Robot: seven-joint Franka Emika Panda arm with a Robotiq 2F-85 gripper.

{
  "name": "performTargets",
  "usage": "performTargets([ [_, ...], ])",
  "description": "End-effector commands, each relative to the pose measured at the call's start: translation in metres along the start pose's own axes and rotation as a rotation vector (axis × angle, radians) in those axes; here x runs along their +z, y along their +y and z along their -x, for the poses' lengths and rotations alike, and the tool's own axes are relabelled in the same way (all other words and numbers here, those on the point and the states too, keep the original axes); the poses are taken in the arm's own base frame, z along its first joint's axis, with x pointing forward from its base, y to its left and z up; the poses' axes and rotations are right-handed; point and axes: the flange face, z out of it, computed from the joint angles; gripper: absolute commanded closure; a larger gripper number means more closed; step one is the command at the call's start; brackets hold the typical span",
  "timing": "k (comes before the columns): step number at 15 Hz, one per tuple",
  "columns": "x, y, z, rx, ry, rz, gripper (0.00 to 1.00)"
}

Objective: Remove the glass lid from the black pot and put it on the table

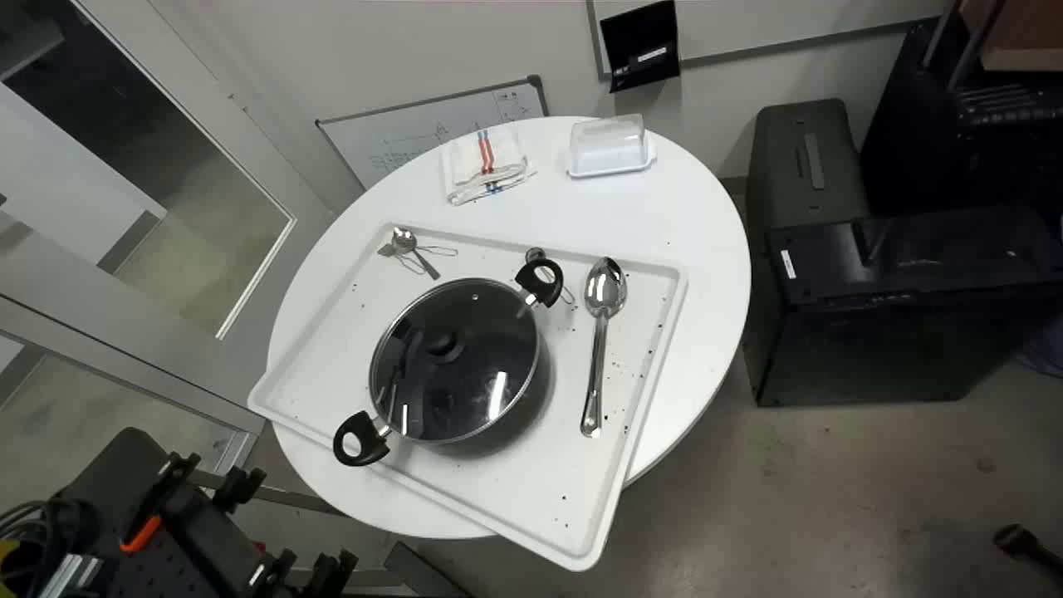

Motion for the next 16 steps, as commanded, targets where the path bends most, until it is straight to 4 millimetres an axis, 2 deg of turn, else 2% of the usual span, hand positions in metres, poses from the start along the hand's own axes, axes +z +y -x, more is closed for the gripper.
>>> performTargets([
  [1, 0.0, 0.0, 0.0, 0.0, -0.001, 0.0, 0.0],
  [10, 0.001, -0.001, -0.001, -0.007, 0.005, -0.015, 0.0],
  [13, 0.014, 0.001, -0.008, -0.054, -0.005, -0.073, 0.0],
  [16, 0.039, 0.014, -0.02, -0.033, -0.017, -0.096, 0.0],
])
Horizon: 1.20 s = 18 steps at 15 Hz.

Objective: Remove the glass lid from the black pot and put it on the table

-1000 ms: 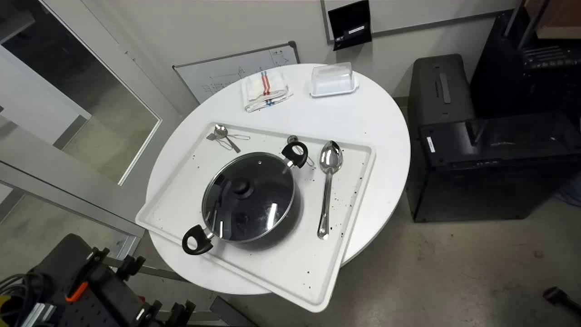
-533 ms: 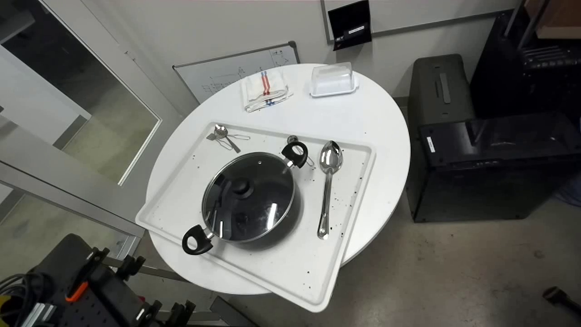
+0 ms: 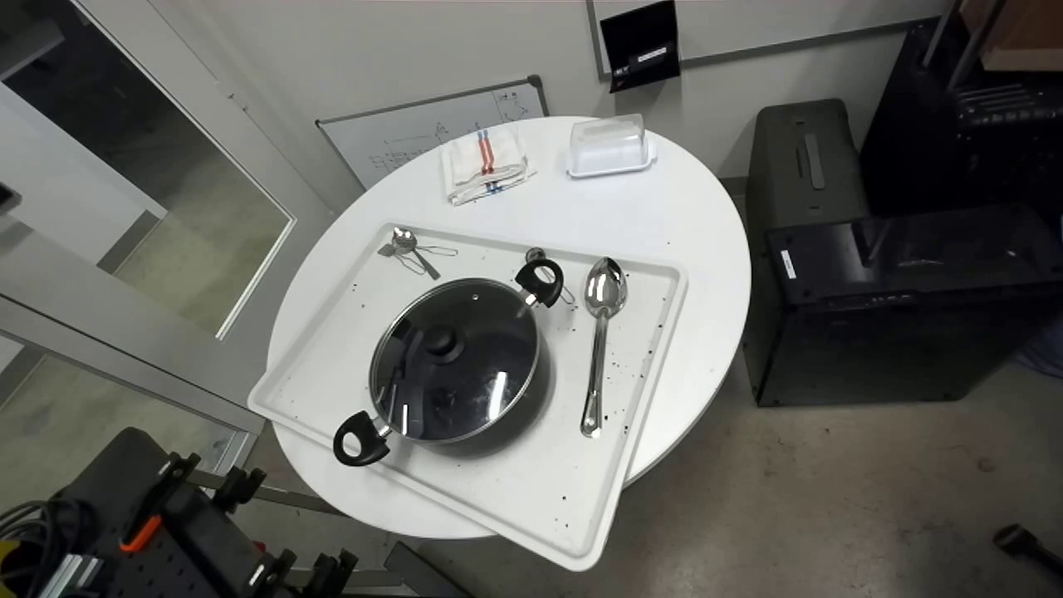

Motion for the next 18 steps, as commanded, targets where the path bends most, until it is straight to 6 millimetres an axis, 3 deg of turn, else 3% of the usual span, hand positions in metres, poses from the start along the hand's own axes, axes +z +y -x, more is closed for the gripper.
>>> performTargets([
  [1, 0.034, 0.019, -0.017, 0.021, -0.016, -0.049, 0.0],
  [11, 0.147, 0.079, -0.048, 0.171, -0.058, -0.076, 0.0],
  [18, 0.215, 0.127, -0.052, 0.292, -0.053, -0.092, 0.0],
])
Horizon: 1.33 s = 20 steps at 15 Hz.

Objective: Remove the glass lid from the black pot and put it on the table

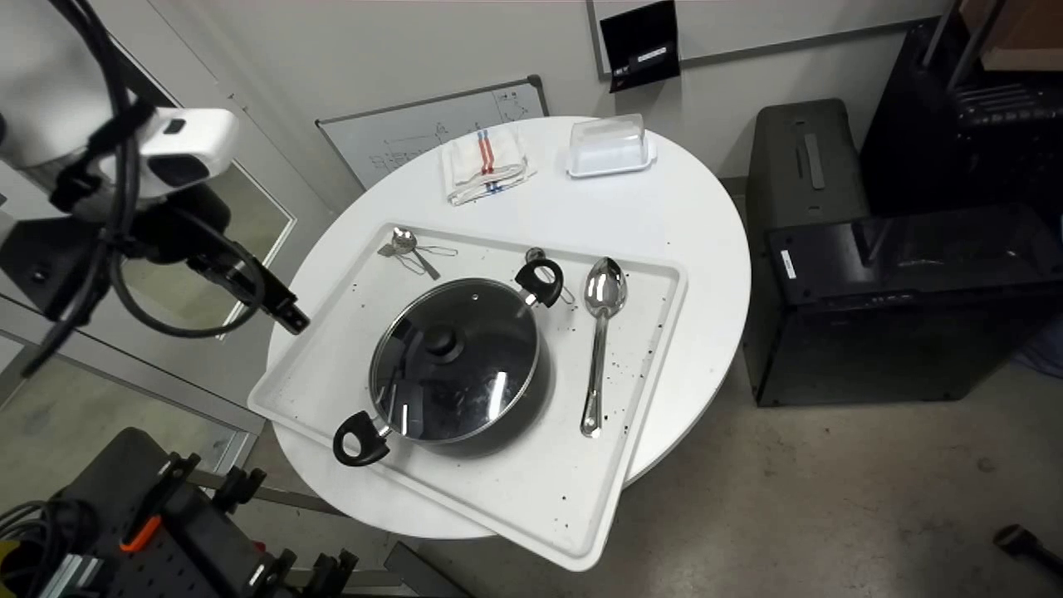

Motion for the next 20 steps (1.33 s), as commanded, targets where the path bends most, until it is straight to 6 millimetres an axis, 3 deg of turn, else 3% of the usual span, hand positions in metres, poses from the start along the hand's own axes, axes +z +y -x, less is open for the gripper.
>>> performTargets([
  [1, 0.026, 0.025, -0.018, 0.046, 0.02, -0.008, 0.0],
  [10, 0.077, 0.072, -0.057, 0.172, 0.062, -0.011, 0.0],
  [20, 0.127, 0.084, -0.084, 0.198, 0.083, -0.001, 0.0],
])
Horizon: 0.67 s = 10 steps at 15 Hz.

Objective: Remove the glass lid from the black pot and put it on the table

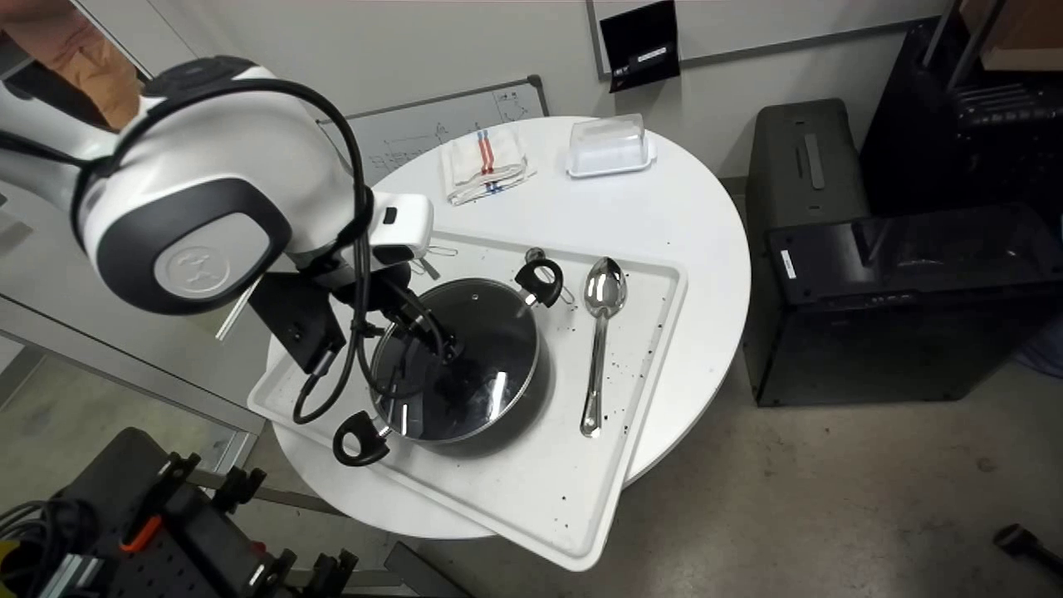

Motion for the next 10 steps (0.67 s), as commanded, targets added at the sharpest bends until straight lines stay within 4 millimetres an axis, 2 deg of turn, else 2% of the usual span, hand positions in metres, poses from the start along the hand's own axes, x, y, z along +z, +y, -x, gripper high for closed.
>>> performTargets([
  [1, 0.0139, 0.0007, -0.0113, 0.013, 0.022, -0.01, 0.0],
  [3, 0.0173, 0.0008, -0.0134, 0.013, 0.024, -0.01, 0.0],
  [4, 0.0183, 0.0005, -0.014, 0.012, 0.026, -0.011, 0.25],
  [6, 0.0191, 0.0001, -0.0156, 0.011, 0.031, -0.012, 0.33],
  [10, 0.0194, -0.0009, -0.0177, 0.01, 0.039, -0.013, 0.64],
])
